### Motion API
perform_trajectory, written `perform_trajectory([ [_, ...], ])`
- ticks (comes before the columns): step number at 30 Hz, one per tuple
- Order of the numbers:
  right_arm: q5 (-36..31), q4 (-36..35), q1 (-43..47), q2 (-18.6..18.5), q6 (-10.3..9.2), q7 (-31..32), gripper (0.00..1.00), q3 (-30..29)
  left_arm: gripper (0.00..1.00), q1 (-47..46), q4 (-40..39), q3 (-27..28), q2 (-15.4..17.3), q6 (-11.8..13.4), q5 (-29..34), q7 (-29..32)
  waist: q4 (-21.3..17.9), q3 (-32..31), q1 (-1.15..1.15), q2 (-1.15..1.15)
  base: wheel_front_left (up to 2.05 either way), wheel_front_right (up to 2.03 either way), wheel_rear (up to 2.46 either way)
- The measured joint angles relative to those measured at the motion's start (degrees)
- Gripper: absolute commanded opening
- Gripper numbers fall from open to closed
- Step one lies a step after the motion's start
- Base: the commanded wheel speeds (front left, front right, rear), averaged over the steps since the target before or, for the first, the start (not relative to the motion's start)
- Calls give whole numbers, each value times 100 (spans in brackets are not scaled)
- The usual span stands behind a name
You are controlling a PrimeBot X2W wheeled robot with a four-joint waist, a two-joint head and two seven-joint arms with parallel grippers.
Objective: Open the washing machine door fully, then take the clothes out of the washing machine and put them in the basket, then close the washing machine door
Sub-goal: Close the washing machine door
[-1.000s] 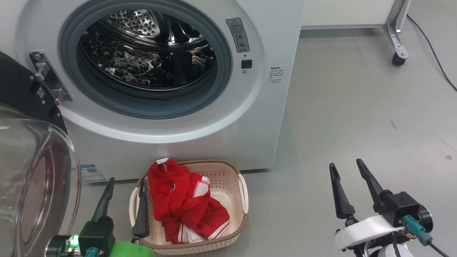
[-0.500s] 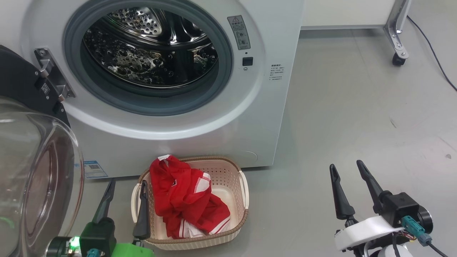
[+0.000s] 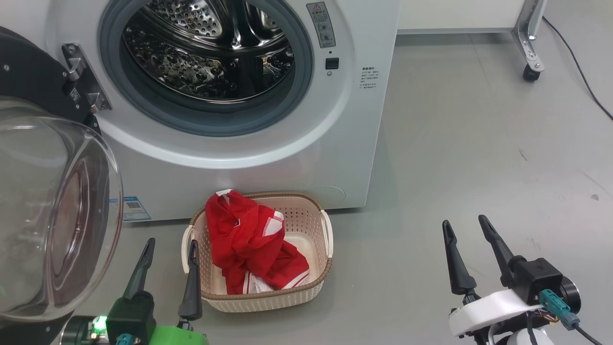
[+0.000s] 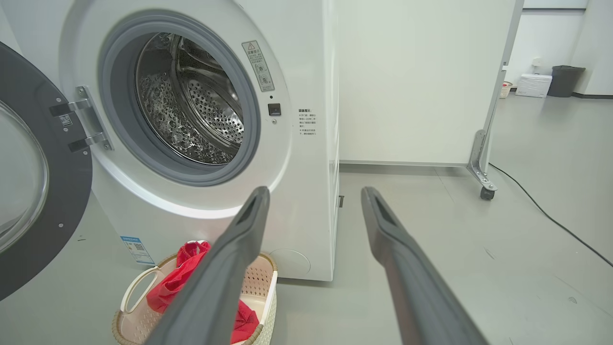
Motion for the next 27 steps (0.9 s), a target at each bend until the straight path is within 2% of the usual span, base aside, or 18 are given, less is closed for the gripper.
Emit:
perform_trajectory([
  [13, 18, 1, 14, 4, -5, 42, 100, 3, 100, 19, -23, 4, 7, 0, 30, 69, 38, -47, 0, 0, -63, 63, 0],
  [27, 18, 0, 91, 1, -47, 52, 100, 3, 100, 43, -40, 5, 5, 1, 30, 101, 67, -96, 0, 0, -12, 12, 0],
])
